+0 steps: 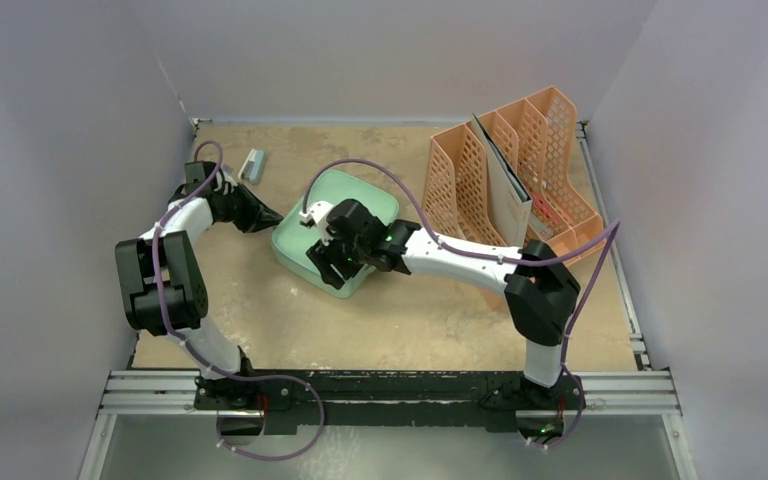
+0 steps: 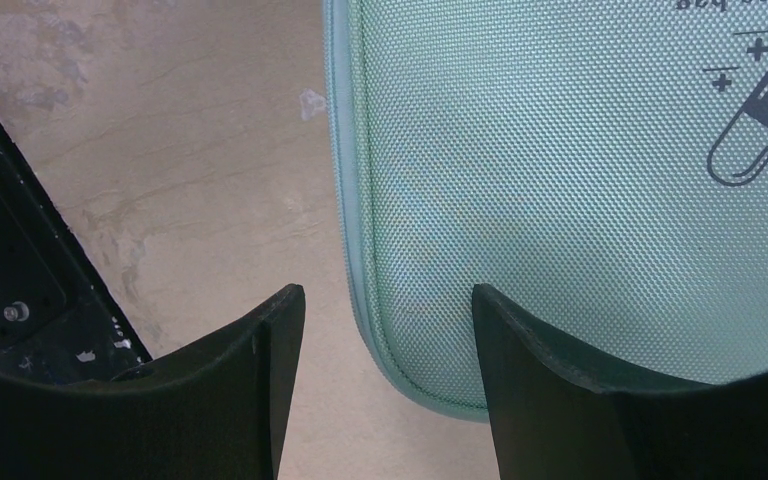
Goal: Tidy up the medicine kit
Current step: Adjust the medicine box at the center of the board.
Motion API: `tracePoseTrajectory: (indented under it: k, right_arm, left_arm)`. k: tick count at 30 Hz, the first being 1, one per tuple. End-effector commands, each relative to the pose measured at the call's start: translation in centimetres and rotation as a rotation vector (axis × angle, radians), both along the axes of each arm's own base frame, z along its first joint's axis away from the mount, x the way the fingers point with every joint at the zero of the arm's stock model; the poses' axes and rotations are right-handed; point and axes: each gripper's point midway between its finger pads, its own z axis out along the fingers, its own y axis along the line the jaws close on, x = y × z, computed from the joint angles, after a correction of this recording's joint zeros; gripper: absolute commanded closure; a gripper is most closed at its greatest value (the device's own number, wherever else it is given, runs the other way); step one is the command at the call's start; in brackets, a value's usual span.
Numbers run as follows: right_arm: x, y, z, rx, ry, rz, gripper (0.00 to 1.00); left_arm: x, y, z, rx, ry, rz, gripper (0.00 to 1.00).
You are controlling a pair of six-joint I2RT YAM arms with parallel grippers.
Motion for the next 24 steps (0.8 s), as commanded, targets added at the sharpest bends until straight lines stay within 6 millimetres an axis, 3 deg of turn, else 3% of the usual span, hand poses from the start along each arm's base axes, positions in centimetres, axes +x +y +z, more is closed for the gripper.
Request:
tracePoseTrajectory:
  k: [1, 3, 16, 22, 24]
  right_arm:
    - [0.3, 1.1, 1.4, 0.032, -0.042, 0.004, 0.35]
    - [0.1, 1.4, 1.1, 0.049, -0.025, -0.002, 0.35]
    - [1.1, 2.2, 3.1, 0.076, -0.141, 0.015, 0.33]
    - [1.0, 2.7, 2.2, 0.063, -0.138, 0.027, 0.33]
    - [0.7, 2.8, 2.0, 0.059, -0.138, 0.034, 0.32]
  left_arm:
    - [-0.4, -0.1, 0.4, -0.015, -0.008, -0.006, 0.94]
    - [-0.6, -0.1, 0.5, -0.009, -0.012, -0.007, 1.0]
    - [-1.5, 1.7, 0.8, 0.094, 0.009, -0.001, 1.0]
    - [-2.3, 2.0, 1.3, 0.105, 0.001, -0.006, 1.0]
    - [-2.4, 2.0, 1.5, 0.111, -0.009, -0.006, 0.88]
